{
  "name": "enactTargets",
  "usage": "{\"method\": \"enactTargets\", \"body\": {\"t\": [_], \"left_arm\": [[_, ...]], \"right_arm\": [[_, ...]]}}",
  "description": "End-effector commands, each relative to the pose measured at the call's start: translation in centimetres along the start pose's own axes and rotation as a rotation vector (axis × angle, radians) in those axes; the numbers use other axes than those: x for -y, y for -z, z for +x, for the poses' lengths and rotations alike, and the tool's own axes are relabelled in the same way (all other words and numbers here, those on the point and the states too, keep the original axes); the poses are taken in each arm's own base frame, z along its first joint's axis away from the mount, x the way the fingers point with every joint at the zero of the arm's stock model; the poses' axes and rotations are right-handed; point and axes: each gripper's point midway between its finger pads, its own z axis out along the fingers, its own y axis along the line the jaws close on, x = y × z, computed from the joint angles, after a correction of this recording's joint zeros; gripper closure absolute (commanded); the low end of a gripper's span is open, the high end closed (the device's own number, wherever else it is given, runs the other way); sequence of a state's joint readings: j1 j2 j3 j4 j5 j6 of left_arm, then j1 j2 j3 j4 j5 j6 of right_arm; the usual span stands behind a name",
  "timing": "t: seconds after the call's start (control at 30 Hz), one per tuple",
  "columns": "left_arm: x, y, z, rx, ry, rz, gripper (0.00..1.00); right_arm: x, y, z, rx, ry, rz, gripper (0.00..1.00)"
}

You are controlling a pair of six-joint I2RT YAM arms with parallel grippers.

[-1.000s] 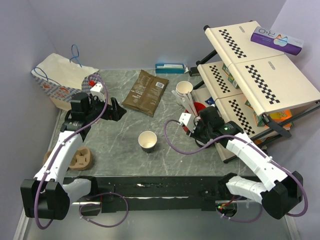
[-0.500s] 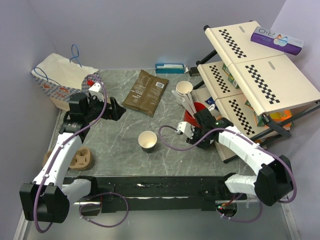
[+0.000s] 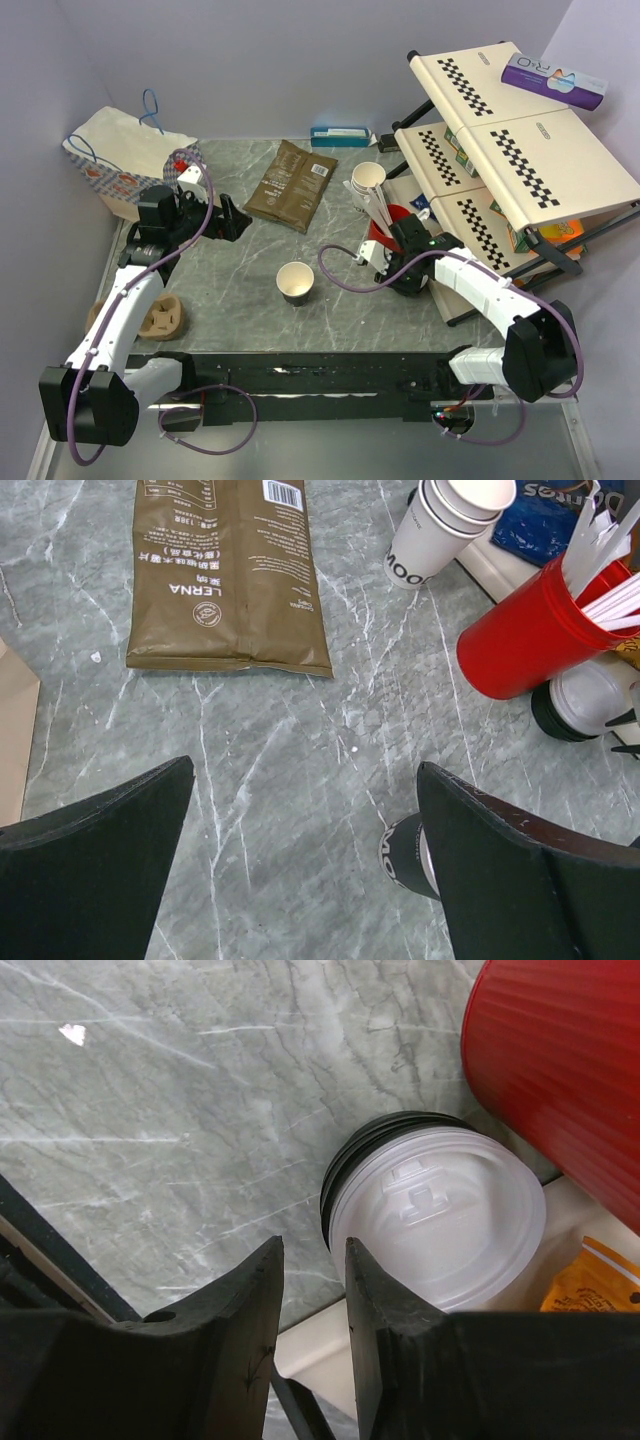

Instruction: Pack the takeout coffee

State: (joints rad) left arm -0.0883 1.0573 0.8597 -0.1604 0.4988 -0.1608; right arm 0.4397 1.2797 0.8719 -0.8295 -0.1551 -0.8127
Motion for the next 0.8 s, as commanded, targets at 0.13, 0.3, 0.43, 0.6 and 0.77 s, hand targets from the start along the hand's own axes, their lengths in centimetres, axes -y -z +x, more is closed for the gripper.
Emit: {"method": "enactTargets", "body": {"t": [0.13,0.3,0.43,0.6,0.77], "left_arm": [[0.45,0.06,-1.77,0.065,-0.013,0.013,0.0],[0.36,0.06,-1.72,0.065,-0.012,0.01,0.01],[0.41,0.03,-1.56,0.061,-0.01,0.013,0.01],[0.39,-0.04,-1.53,0.061,-0.003,0.014,0.01],[0.31,-0.18,-1.49,0.058,0.003,0.016,0.01]], "right_arm": [[0.76,-1.0,0.81,-0.029,0.005,0.035,0.62],[1.09,-1.28,0.78,-0.037,-0.006,0.036,0.63],[1.24,-1.34,0.74,-0.038,-0.005,0.033,0.65],[1.23,-1.42,0.85,-0.044,-0.007,0.025,0.69],[1.11,-1.3,0.79,-0.041,-0.011,0.014,0.77]]}}
